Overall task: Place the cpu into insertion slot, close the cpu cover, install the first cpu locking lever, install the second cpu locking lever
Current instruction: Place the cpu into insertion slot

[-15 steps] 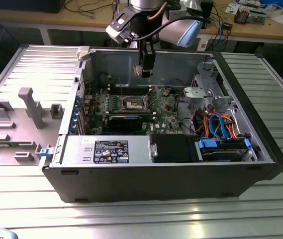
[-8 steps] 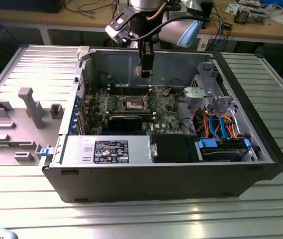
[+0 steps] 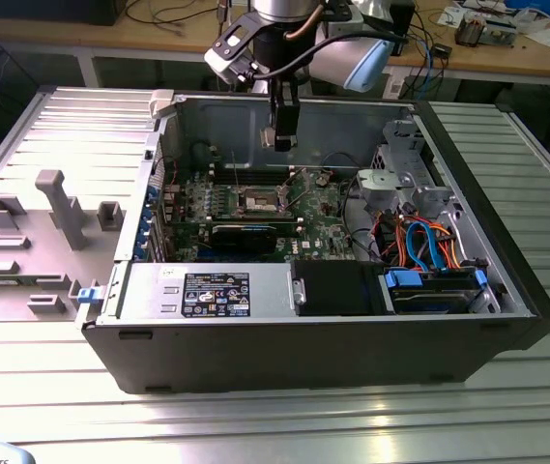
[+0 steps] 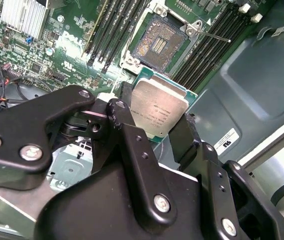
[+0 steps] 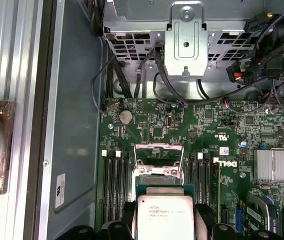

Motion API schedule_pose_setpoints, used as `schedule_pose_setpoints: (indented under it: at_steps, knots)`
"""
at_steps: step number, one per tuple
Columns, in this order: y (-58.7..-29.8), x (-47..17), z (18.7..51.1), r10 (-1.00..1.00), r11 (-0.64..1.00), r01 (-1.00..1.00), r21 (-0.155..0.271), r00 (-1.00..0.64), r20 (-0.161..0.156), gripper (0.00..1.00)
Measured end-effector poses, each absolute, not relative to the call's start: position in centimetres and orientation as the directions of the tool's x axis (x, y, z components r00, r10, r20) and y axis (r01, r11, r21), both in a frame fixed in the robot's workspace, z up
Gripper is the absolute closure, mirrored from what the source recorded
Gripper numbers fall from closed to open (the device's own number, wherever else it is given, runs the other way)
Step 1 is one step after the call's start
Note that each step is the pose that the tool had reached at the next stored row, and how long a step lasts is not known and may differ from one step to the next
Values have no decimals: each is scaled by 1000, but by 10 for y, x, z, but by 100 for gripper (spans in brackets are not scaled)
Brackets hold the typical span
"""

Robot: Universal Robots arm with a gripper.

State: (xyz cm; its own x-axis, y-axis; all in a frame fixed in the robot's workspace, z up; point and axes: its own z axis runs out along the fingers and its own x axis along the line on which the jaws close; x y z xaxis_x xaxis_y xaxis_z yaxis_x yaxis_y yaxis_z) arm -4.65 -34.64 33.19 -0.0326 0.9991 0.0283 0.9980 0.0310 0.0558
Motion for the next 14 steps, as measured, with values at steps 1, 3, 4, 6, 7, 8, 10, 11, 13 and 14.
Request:
schedule_pose_setpoints:
  at_steps: [1, 3, 4, 6, 7, 8, 10, 11, 13, 14]
  knots:
    - [-346, -46, 332, 999, 31, 998, 56, -33, 28, 46]
    - [-346, -47, 330, 999, 31, 998, 56, -33, 29, 46]
    - [-346, -47, 328, 999, 31, 998, 56, -33, 28, 46]
    - [-346, -47, 324, 999, 30, 998, 56, -32, 28, 46]
    - [-346, -47, 321, 999, 28, 998, 55, -30, 28, 46]
    - [-345, -48, 318, 999, 28, 998, 55, -29, 28, 46]
    - [-345, -49, 313, 999, 27, 998, 55, -29, 28, 46]
    - [-345, -50, 311, 999, 27, 998, 56, -28, 28, 46]
    - [-344, -52, 307, 999, 23, 998, 55, -24, 28, 46]
    - [-344, -53, 306, 999, 19, 998, 55, -21, 28, 46]
